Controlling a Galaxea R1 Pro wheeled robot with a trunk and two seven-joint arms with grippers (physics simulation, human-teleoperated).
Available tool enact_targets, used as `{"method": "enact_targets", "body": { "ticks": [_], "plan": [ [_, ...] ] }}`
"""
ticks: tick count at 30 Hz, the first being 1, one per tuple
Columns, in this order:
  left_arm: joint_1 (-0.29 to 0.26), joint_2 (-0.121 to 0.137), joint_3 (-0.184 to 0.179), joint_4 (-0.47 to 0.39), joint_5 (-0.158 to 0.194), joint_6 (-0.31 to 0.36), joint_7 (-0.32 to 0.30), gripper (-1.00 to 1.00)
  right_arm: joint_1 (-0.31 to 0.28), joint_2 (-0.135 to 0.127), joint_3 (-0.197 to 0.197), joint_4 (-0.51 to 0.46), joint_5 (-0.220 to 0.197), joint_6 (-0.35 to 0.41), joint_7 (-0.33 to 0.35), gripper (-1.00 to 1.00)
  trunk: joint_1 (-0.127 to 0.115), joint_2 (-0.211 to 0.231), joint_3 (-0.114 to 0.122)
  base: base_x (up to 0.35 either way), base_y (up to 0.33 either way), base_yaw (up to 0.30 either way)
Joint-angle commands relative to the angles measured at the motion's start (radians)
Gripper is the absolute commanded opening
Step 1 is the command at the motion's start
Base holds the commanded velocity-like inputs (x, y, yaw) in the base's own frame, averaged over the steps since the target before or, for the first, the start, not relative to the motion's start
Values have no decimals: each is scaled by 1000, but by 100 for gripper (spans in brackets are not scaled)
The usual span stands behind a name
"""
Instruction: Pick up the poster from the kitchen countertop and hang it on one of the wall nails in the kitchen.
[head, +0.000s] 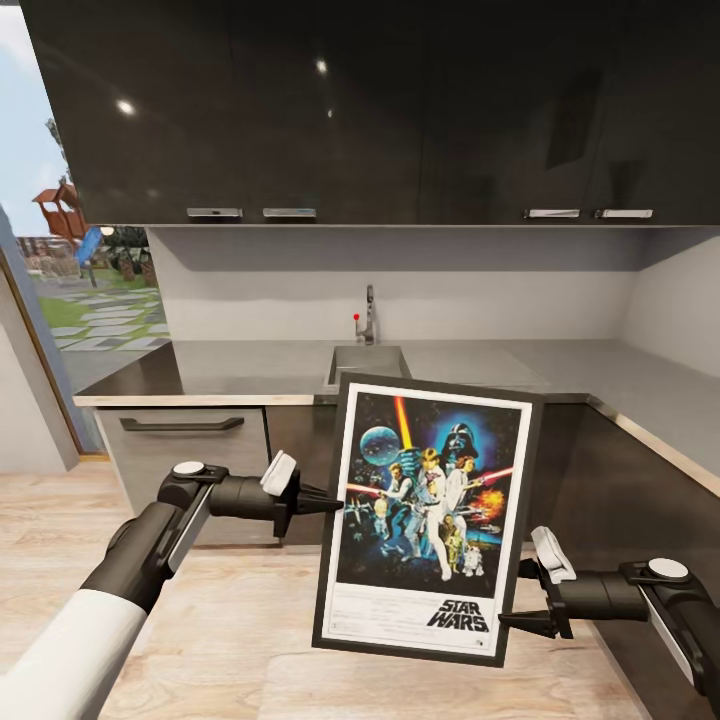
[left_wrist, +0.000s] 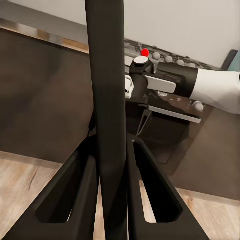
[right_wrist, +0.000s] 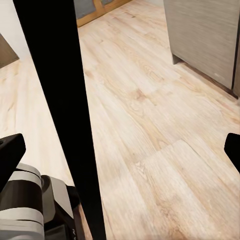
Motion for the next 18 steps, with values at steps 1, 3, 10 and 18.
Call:
{"method": "enact_targets", "body": {
  "ticks": [1,3,10,18],
  "plan": [
    [-1,1,-3,0,5,8,1,-100,-1,0,-1,0,-1,11,4,100,0,-1,-1,0,0,0],
    [0,1,-2,-1,5,8,1,-100,-1,0,-1,0,-1,11,3,100,0,-1,-1,0,0,0],
    [-1,1,-2,0,5,8,1,-100,-1,0,0,1,-1,-23,4,100,0,-1,-1,0,0,0],
    [-1,1,-3,3,5,8,2,-100,-1,0,-1,3,-1,-27,4,-100,0,-1,-1,0,0,0]
  ]
}}
